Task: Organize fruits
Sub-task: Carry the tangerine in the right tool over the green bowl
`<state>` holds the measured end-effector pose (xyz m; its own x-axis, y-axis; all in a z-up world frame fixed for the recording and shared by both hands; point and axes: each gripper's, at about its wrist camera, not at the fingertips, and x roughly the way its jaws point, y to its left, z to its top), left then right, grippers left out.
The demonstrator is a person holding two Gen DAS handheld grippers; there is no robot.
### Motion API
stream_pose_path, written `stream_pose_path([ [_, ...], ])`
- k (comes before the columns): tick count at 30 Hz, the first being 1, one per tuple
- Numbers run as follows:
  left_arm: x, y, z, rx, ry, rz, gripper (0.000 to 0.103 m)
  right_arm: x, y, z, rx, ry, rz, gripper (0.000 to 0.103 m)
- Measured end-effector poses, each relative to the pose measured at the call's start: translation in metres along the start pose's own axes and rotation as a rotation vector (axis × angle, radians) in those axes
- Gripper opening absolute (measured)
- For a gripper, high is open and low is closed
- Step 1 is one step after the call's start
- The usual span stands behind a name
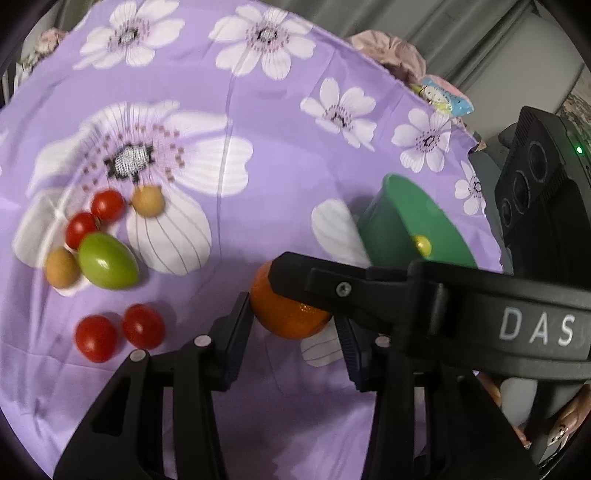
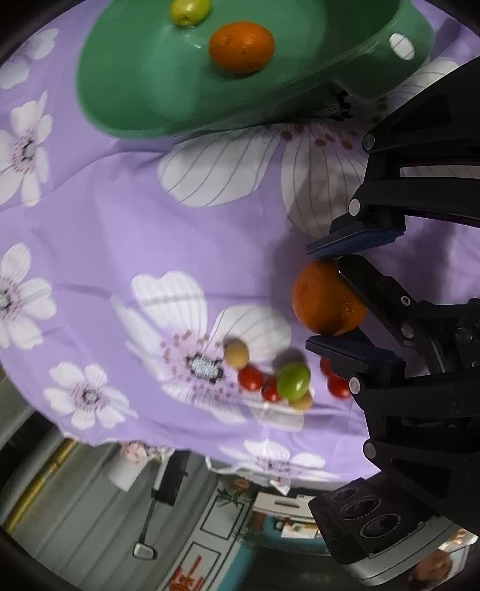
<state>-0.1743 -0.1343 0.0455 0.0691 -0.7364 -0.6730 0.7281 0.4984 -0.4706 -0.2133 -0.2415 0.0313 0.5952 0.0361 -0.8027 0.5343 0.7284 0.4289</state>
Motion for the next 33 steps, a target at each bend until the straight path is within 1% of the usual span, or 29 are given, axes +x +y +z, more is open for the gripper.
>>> stream_pose_path([
  [6, -0.018, -0.018, 0.004, 0.041, -0.051, 0.037, 0.044, -0.021, 0.009, 0.0, -0.038, -0.051, 0.044, 0.045],
  [12, -0.029, -0.029, 0.006, 0.073, -0.081, 0.064, 0.044, -0.036, 0.016, -0.003, -0.073, -0.083, 0.058, 0.045],
  [21, -0.04, -0.051, 0.01, 0.112, -0.12, 0.062, 0.044, -0.063, 0.018, -0.006, -0.096, -0.158, 0.077, 0.045],
  [29, -0.041, -0.084, 0.017, 0.188, -0.145, 0.028, 0.044, -0.095, 0.003, -0.006, -0.07, -0.248, 0.087, 0.045],
  [33, -0.035, -0.1, 0.02, 0.221, -0.142, 0.013, 0.044, -0.109, -0.009, -0.004, -0.046, -0.289, 0.087, 0.045],
])
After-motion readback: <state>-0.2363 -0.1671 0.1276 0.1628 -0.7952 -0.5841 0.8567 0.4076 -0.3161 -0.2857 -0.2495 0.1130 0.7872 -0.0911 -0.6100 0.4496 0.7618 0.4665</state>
